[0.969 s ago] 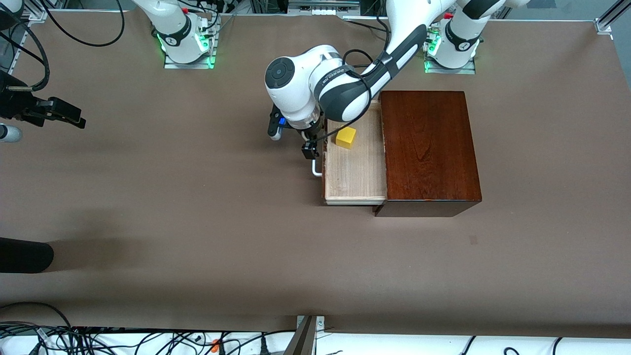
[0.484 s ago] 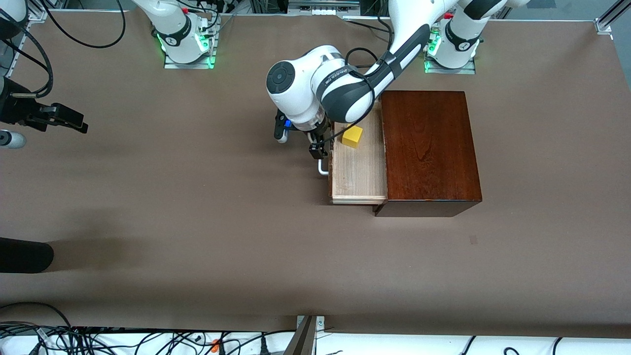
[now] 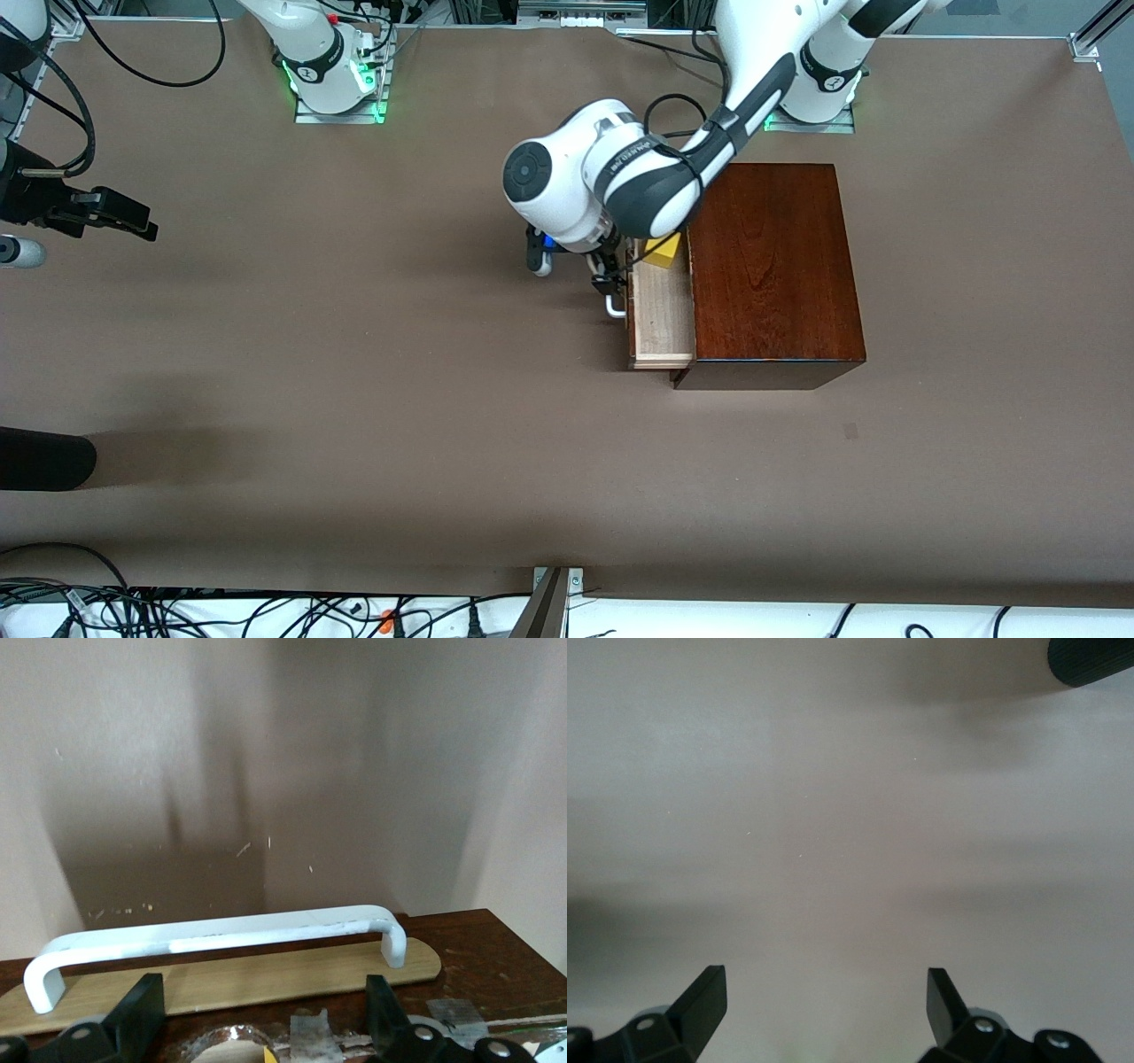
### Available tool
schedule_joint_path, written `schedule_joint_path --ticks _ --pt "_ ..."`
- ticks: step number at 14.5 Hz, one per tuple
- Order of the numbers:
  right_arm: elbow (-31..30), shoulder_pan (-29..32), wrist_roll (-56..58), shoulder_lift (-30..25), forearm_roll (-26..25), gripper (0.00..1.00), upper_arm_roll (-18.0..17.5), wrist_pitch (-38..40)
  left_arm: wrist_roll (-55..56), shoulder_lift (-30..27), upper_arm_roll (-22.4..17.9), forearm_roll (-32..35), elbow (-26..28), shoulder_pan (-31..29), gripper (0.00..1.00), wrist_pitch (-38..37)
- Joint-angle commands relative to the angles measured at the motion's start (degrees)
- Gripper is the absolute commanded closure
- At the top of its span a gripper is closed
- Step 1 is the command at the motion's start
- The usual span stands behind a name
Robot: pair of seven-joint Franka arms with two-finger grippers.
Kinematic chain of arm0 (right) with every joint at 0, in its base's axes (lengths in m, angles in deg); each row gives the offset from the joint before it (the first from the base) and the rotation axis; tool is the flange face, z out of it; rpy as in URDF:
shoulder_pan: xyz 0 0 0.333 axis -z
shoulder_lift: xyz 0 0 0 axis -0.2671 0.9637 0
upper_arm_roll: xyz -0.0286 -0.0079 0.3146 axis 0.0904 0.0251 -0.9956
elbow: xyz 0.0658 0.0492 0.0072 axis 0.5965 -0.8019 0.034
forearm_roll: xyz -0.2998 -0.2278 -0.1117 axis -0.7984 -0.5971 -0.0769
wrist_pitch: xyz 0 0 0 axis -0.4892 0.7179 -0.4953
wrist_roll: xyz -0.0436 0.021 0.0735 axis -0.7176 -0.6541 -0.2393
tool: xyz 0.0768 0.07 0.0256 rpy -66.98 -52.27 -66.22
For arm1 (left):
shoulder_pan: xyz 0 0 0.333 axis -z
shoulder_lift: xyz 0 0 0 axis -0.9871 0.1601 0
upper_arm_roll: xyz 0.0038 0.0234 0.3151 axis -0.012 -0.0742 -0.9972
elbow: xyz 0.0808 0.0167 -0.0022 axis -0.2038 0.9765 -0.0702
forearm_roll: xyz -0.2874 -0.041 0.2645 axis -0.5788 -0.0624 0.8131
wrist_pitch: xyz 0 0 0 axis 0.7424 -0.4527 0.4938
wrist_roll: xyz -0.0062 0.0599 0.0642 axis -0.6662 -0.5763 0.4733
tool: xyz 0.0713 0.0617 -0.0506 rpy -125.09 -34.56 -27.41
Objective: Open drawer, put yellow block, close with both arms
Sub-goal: 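Push the drawer front with the left gripper into the box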
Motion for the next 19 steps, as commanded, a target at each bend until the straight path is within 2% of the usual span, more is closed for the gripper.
schedule_joint_path --ticks 1,8,12,16,19 --pt "1.2 0.0 -0.5 0.4 0.0 0.0 -0.2 0.3 -1.1 -4.8 -0.3 1.7 5.2 -1.5 0.0 -0.6" --pt "1.2 0.0 -0.5 0.4 0.0 0.0 -0.2 0.4 2.0 -5.2 -0.6 1.8 6.9 -2.7 0.0 -4.3" --pt "1.2 0.1 -0.5 0.4 0.0 0.0 -0.2 0.4 2.7 -5.2 -0.6 4.0 7.2 -3.4 0.0 -7.0" --pt "1.1 0.1 -0.5 0.4 0.1 0.0 -0.2 0.5 2.7 -5.2 -0.5 4.2 8.5 -6.5 0.0 -6.8" --pt "1.2 0.1 -0.5 0.4 0.1 0.0 -0.1 0.5 4.1 -4.9 -0.2 4.1 7.8 -4.9 0.0 -6.3"
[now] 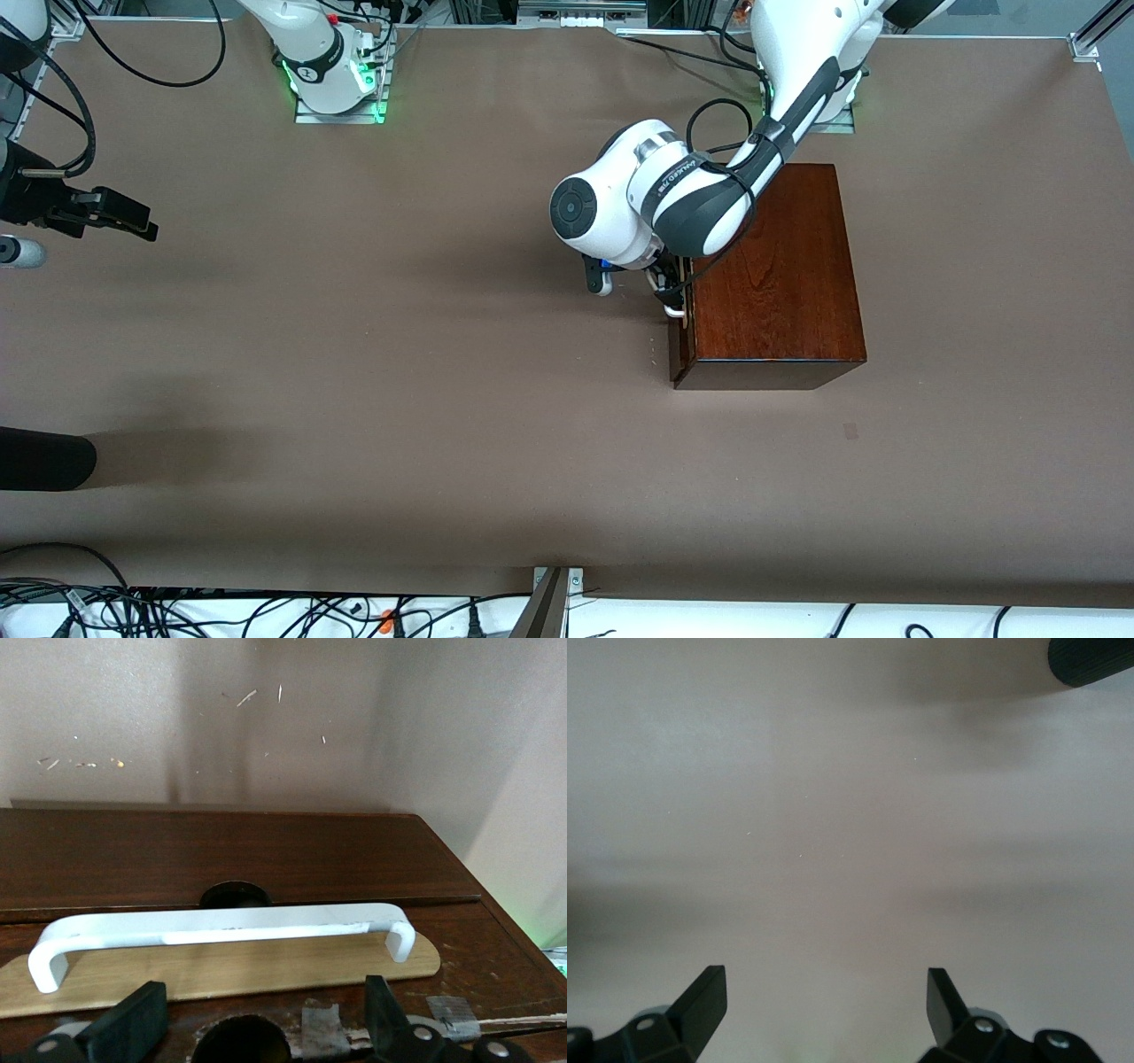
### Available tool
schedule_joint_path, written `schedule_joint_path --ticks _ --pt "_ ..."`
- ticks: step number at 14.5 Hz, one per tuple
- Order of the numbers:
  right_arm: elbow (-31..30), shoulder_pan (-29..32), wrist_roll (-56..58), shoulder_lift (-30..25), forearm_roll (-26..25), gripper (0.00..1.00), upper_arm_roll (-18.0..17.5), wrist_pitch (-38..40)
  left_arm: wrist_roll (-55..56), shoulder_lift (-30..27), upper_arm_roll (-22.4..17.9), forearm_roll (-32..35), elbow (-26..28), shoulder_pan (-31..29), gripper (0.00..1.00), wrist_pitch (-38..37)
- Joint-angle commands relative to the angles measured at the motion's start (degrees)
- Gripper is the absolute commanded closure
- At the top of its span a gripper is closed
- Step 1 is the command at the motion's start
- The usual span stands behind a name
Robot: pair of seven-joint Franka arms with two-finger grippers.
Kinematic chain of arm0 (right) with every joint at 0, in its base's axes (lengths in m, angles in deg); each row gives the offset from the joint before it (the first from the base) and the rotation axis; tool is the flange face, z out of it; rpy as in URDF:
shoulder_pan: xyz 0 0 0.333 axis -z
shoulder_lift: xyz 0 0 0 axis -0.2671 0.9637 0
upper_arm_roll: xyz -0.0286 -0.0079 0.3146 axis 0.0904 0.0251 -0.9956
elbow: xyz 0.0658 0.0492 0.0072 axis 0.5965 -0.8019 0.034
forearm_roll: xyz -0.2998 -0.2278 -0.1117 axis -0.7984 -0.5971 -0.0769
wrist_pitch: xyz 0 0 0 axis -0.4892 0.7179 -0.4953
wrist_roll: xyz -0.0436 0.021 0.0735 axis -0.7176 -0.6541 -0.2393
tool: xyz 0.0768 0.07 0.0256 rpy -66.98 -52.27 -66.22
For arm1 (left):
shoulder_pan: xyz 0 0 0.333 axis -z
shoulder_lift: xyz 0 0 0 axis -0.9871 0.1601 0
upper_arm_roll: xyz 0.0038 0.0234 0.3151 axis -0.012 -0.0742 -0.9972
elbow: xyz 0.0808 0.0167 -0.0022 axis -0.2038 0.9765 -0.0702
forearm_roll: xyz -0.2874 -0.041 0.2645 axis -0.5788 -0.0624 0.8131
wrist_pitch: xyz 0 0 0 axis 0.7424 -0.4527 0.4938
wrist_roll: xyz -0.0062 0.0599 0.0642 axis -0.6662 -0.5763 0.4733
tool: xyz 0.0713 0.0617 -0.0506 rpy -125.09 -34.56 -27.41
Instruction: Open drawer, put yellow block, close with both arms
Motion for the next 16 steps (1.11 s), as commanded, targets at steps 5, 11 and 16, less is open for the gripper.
schedule_joint_path --ticks 5,11,16 --pt "1.2 0.1 -0.5 0.4 0.1 0.0 -0.2 0.4 20.3 -1.3 0.1 0.7 -3.7 7.9 0.0 -0.5" --pt "1.2 0.1 -0.5 0.4 0.1 0.0 -0.2 0.3 55.0 -6.4 0.6 -7.0 -9.2 7.4 0.0 -1.0" --pt "1.2 0.1 -0.5 0.5 0.1 0.0 -0.2 0.3 63.5 -14.7 0.3 -9.3 -9.3 0.4 0.0 -1.2"
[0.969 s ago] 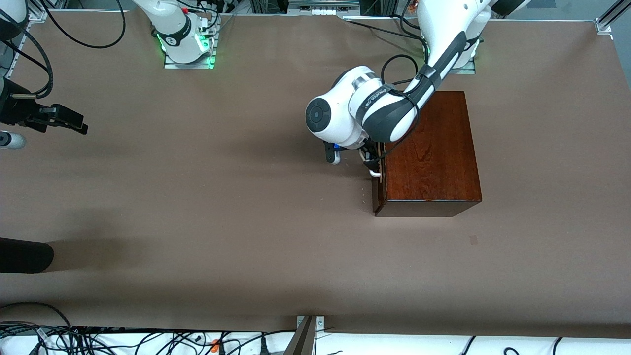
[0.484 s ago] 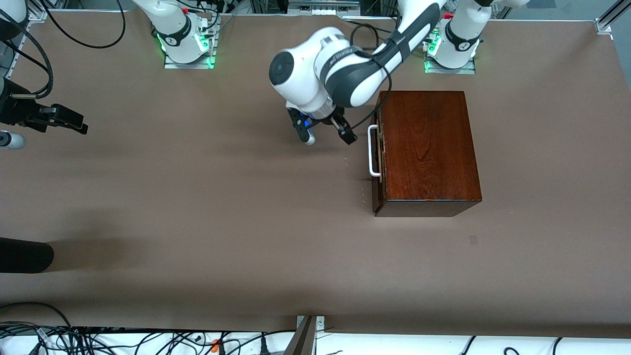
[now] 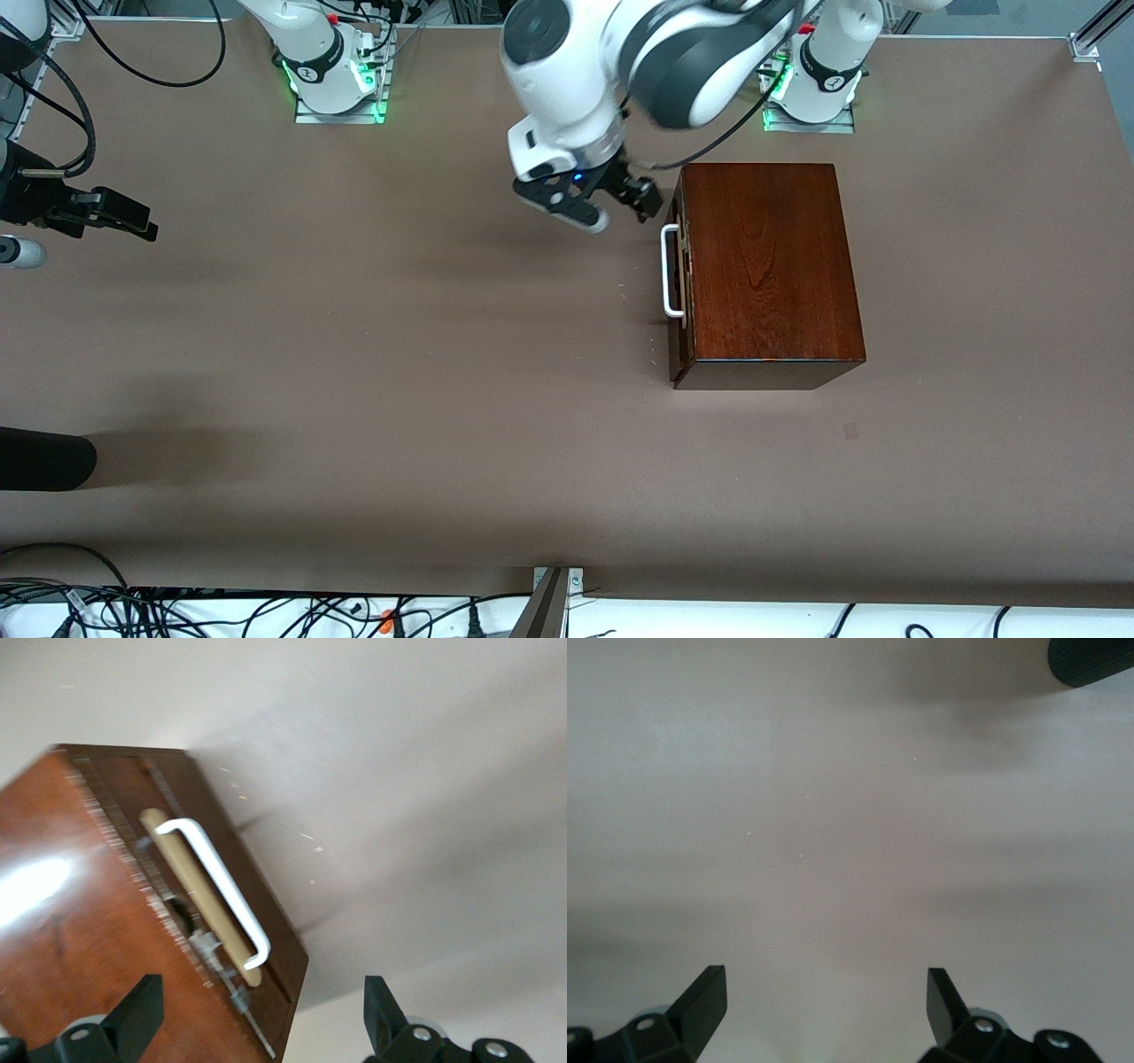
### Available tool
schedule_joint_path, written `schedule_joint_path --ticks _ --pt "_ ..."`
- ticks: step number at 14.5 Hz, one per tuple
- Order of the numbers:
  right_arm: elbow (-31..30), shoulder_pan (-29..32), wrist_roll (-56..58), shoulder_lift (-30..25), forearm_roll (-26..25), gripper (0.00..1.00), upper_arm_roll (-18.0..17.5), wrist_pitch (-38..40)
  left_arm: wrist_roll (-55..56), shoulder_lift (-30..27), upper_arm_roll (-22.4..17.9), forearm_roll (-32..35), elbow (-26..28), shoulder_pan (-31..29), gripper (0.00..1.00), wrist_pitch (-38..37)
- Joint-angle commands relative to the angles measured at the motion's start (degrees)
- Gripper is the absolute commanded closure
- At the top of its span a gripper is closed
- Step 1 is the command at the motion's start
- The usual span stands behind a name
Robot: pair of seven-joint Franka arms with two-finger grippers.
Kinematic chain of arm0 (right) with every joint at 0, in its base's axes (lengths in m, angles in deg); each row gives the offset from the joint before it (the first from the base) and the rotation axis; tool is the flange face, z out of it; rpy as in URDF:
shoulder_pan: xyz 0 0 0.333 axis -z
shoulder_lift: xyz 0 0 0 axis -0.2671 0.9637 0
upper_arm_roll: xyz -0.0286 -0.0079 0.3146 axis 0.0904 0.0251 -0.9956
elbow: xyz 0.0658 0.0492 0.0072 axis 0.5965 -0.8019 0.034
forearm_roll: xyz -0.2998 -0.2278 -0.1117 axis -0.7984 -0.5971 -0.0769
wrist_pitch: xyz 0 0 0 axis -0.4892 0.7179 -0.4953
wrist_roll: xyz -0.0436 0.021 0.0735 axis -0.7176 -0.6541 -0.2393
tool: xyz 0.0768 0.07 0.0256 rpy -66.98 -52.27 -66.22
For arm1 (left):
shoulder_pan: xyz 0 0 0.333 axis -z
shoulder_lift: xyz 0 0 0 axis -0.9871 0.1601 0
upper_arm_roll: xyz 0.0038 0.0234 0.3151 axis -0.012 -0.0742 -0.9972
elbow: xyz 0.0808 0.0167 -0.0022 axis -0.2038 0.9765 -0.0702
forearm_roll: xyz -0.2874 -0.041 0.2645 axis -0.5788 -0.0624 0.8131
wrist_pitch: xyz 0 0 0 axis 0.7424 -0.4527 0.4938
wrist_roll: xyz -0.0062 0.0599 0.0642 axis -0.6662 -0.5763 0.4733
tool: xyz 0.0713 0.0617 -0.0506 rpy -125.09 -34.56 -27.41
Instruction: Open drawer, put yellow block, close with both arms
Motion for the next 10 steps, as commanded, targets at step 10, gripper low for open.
schedule_joint_path --ticks 10 --pt "1.2 0.1 -0.5 0.4 0.1 0.0 -0.2 0.3 -3.5 -18.8 -2.6 -14.7 6.4 -23.9 0.0 -6.4"
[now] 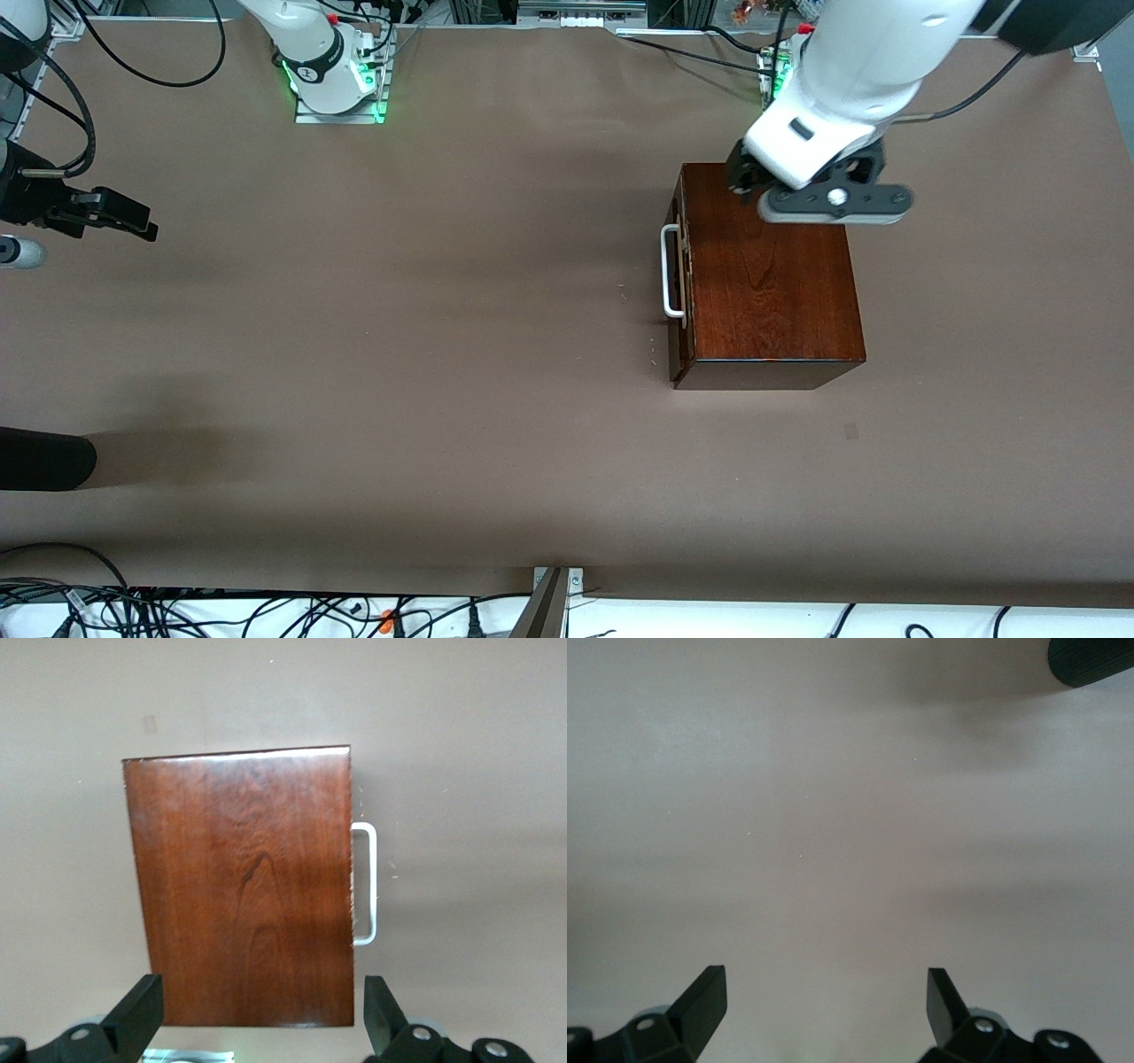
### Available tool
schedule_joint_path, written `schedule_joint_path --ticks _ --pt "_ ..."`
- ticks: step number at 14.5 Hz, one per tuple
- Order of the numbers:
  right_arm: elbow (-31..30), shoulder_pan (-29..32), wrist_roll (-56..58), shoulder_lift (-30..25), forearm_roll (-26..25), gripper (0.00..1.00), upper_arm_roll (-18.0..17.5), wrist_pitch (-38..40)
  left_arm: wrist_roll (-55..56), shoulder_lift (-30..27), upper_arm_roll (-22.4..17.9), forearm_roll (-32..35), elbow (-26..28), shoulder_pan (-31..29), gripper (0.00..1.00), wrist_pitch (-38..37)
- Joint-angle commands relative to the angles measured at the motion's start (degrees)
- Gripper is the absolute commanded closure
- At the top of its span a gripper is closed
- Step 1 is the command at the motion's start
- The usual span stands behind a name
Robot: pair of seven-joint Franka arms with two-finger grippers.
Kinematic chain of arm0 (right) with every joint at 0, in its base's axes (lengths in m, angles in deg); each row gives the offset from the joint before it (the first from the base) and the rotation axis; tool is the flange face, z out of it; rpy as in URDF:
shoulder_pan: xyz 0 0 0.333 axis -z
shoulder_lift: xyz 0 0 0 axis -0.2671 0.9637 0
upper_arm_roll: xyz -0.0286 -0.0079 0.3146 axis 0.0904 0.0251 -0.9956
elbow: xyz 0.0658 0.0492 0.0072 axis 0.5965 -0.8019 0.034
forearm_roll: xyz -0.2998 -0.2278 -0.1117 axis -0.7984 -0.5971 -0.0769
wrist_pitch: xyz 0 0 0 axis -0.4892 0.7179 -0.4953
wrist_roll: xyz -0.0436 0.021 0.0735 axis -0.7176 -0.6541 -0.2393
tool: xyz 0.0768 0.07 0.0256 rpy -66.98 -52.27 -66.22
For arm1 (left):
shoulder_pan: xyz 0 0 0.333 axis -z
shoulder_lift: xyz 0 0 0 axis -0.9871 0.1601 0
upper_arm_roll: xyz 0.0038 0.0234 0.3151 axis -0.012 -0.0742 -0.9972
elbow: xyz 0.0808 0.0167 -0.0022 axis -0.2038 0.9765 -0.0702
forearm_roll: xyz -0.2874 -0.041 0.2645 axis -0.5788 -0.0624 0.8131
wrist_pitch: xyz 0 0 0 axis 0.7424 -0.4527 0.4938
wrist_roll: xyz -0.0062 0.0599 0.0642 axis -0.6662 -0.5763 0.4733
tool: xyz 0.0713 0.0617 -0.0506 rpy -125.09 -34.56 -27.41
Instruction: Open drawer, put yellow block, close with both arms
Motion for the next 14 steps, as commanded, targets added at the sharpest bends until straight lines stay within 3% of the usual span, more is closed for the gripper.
schedule_joint_path --ticks 1,6,10,14 --pt "1.2 0.1 -0.5 0.5 0.1 0.0 -0.2 0.3 -6.8 -6.4 -6.2 -5.5 6.3 -2.0 0.0 0.5" --pt "1.2 0.1 -0.5 0.4 0.1 0.0 -0.1 0.3 -19.7 -8.7 -19.6 -9.3 11.1 -1.7 0.0 3.8" --pt "1.2 0.1 -0.5 0.4 0.1 0.0 -0.2 0.3 -24.3 -13.9 -22.7 -9.2 22.0 -1.7 0.0 11.8" --pt "1.2 0.2 -0.5 0.5 0.1 0.0 -0.1 0.3 -25.6 -14.3 -24.9 -9.1 22.5 -1.6 0.0 12.5"
